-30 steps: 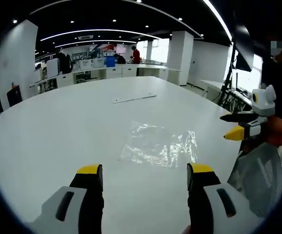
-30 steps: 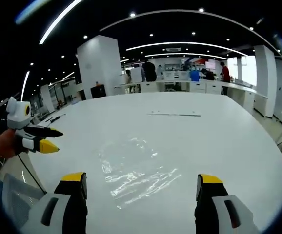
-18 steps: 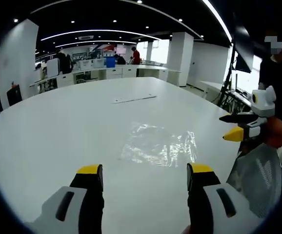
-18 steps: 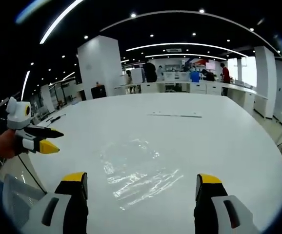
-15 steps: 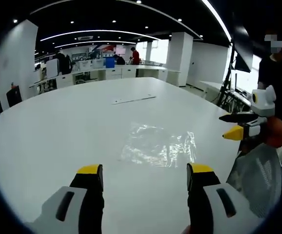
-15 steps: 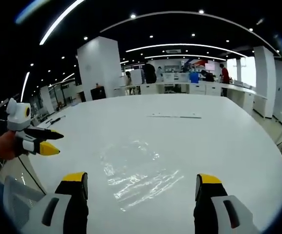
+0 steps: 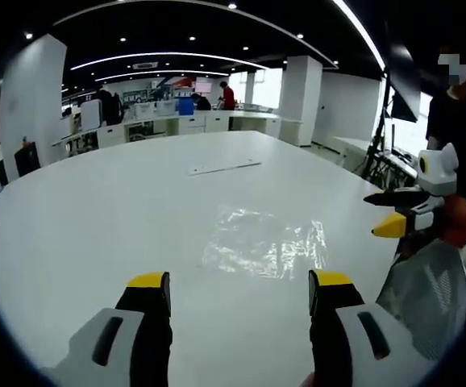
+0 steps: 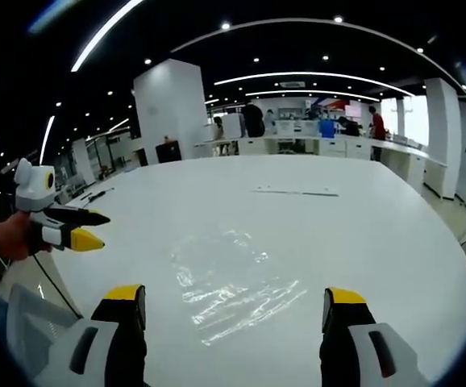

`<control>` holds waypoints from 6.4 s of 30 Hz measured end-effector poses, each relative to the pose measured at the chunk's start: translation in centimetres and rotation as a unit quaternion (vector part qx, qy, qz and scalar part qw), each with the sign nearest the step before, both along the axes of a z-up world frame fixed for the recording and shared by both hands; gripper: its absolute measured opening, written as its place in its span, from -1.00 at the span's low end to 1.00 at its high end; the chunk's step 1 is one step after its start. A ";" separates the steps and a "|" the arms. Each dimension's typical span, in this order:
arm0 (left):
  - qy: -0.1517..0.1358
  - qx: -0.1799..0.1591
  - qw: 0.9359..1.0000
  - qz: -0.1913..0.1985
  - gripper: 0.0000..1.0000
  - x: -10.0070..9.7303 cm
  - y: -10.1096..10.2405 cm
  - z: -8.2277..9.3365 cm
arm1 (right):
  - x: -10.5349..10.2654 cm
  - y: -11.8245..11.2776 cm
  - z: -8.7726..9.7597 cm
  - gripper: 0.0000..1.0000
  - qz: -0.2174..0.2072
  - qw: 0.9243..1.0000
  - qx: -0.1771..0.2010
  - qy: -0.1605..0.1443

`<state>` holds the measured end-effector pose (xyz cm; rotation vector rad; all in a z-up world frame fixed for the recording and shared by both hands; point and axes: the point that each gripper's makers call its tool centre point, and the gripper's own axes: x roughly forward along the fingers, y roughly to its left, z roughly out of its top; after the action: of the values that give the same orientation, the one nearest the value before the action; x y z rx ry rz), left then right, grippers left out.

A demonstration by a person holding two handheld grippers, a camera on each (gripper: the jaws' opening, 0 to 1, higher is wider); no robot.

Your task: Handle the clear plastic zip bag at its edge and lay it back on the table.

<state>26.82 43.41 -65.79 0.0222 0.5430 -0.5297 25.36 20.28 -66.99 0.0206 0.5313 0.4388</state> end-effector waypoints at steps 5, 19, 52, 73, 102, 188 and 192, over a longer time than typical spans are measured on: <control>-0.002 -0.001 1.000 0.007 0.38 -0.1 0.1 0.2 | 0.0 0.1 -0.1 0.82 0.009 1.000 -0.002 0.001; -0.002 0.002 1.000 0.017 0.38 0.0 0.1 0.0 | 0.2 0.6 -0.3 0.81 0.032 0.999 -0.005 0.006; 0.003 0.006 1.000 0.002 0.40 0.3 0.3 -0.3 | 1.6 1.6 -0.3 0.75 0.030 1.000 -0.001 0.009; 0.005 0.008 1.000 0.001 0.39 -0.1 0.8 -0.4 | 4.2 5.2 0.0 0.71 0.064 0.998 -0.004 0.006; 0.010 0.014 1.000 0.001 0.38 -1.0 0.9 -1.1 | 9.1 13.2 -4.5 0.53 0.131 0.991 -0.001 0.042; 0.032 0.009 0.999 0.018 0.29 -1.5 2.1 -2.5 | 12.5 17.9 -10.3 -1.00 0.220 0.966 -0.124 0.056; 0.033 0.009 0.999 0.022 0.29 -1.4 2.4 -2.6 | 12.6 17.6 -10.0 -1.00 0.238 0.960 -0.137 0.049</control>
<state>25.44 45.79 -68.43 0.0094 0.6110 -0.4843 37.95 37.89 -77.03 -0.3616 0.6929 0.8328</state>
